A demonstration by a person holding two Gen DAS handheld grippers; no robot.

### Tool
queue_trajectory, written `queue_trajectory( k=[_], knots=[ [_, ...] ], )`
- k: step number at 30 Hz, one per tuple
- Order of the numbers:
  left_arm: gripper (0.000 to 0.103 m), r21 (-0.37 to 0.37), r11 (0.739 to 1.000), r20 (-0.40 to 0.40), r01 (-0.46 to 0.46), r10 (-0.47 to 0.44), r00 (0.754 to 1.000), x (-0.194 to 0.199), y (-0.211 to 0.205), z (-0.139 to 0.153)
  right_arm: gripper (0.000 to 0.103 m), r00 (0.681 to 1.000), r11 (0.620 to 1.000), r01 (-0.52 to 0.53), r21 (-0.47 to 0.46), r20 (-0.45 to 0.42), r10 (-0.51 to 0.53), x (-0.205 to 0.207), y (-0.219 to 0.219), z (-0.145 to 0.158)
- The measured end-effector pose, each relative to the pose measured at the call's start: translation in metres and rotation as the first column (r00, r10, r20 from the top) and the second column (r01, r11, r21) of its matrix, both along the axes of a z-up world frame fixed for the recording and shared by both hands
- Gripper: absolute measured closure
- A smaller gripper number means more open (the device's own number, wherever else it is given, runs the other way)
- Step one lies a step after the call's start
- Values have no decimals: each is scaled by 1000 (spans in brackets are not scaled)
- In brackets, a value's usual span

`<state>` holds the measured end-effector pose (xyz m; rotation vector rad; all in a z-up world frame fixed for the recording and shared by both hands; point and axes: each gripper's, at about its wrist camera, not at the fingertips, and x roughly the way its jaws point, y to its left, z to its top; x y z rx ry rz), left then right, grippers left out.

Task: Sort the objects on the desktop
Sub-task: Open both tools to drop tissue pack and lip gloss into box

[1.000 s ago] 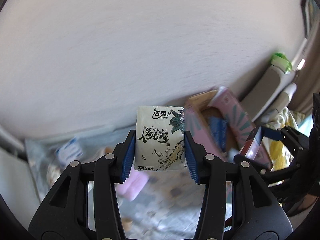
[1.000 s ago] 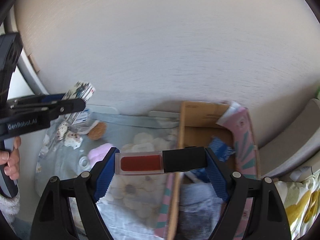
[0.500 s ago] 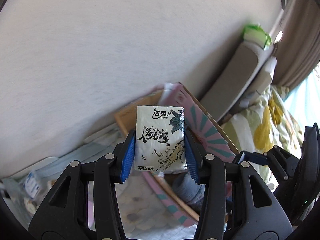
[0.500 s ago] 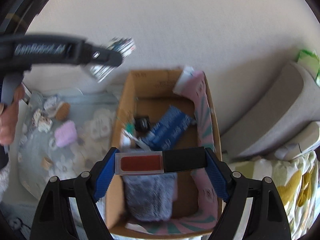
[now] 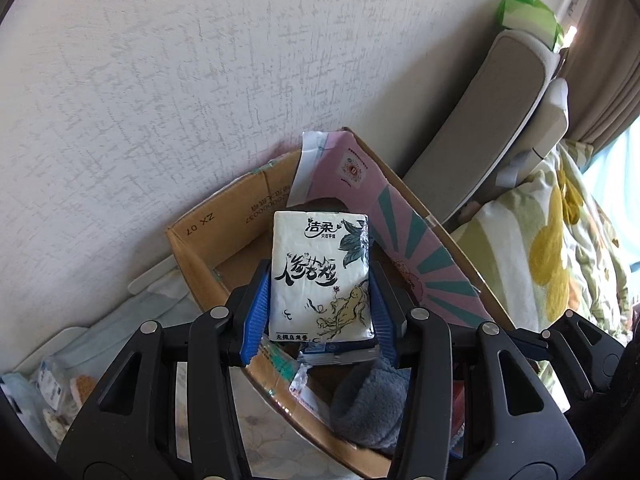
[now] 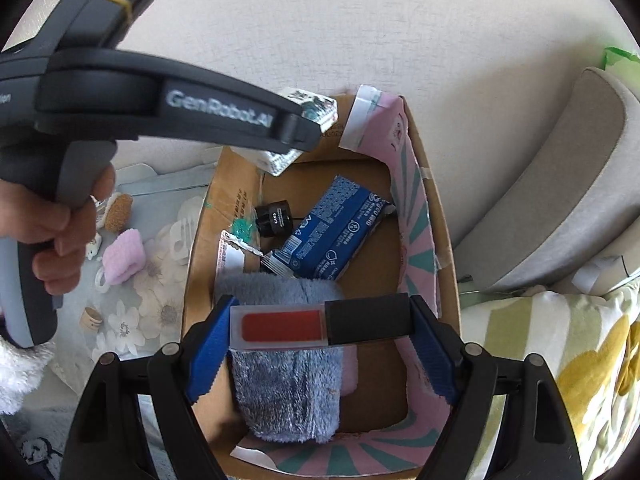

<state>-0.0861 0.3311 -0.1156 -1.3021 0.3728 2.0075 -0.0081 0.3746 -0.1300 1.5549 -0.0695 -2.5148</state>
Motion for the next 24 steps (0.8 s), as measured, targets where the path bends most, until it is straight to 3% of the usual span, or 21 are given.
queue_trajectory(
  k=[12,13,15,16,18,19,24],
  knots=[
    [59,-43,999,-25,-3,1,1000,-5,13,-14,22,999,999,11,-52,32,-9,-13,-1,-18],
    [56,-59,998,-29,-11,9,1000,-4,14,-16,22,999,999,15,-50,33,-14,-14,-2,-18],
    [28,-94,995,-36,-33,30,999,-4,16,-19,22,999,998,22,-56,43,-19,-15,-2,-20],
    [0,-103,994,-53,-45,40,998,-4,17,-18,22,999,998,24,-63,44,-22,-15,-2,-21],
    [0,-81,995,-83,-53,46,995,-2,14,-13,13,999,995,37,-89,25,-34,-13,1,-19],
    [0,-75,996,-85,-55,48,995,-2,13,-11,0,999,994,46,-98,12,-45,-12,2,-18],
    [0,-55,996,-72,-72,68,995,-4,5,-5,0,998,994,66,-87,-4,-67,-9,5,-14]
  ],
)
